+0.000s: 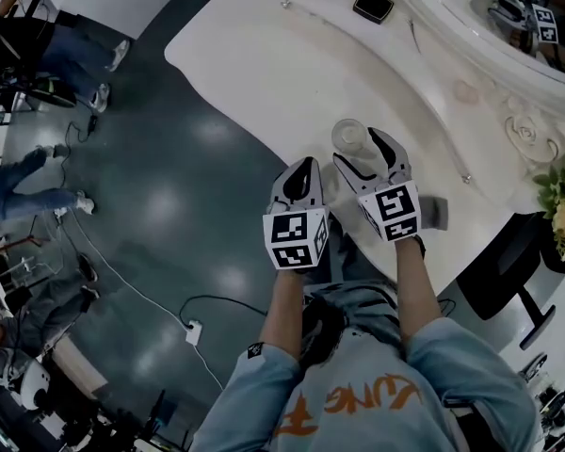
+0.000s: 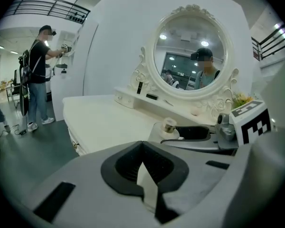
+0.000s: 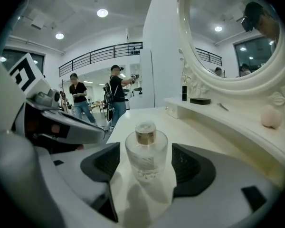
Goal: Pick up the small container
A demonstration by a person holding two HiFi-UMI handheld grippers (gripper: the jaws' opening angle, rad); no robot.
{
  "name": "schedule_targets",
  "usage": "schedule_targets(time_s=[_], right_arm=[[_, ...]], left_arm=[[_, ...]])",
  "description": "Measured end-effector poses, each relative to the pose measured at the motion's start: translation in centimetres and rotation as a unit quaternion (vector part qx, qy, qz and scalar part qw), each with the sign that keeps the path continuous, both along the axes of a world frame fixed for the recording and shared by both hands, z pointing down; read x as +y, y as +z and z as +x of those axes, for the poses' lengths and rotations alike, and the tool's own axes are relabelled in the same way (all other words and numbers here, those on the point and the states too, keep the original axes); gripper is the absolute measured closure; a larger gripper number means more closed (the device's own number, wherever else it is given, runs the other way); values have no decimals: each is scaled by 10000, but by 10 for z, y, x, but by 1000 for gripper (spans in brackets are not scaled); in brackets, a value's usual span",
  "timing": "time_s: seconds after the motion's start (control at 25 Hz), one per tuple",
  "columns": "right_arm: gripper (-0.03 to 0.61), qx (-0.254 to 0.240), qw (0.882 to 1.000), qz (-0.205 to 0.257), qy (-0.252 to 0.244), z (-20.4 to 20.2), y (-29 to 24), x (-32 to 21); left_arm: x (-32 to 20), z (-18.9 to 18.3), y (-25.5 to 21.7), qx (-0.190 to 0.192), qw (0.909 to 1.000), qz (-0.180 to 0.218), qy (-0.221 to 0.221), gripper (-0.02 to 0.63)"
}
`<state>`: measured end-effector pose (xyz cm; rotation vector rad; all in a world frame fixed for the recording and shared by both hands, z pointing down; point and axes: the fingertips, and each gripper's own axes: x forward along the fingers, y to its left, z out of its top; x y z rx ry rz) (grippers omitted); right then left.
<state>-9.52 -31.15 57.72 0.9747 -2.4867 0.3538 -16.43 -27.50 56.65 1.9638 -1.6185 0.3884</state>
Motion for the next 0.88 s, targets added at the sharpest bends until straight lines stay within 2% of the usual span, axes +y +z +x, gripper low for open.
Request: schedule_targets(time_s=[0.2, 0.64, 0.88], right_arm=[[253, 204, 9998, 30, -10, -10, 11, -10], [255, 261, 9996, -8, 48, -17, 20, -22], [250, 555, 9983, -128, 86, -15, 19, -17]], left_arm=[[-3, -7, 5, 0, 10000, -69, 16, 594], [-7, -14, 5, -58, 10000, -54, 14, 594], [0, -12, -7, -79, 10000, 41, -19, 594]])
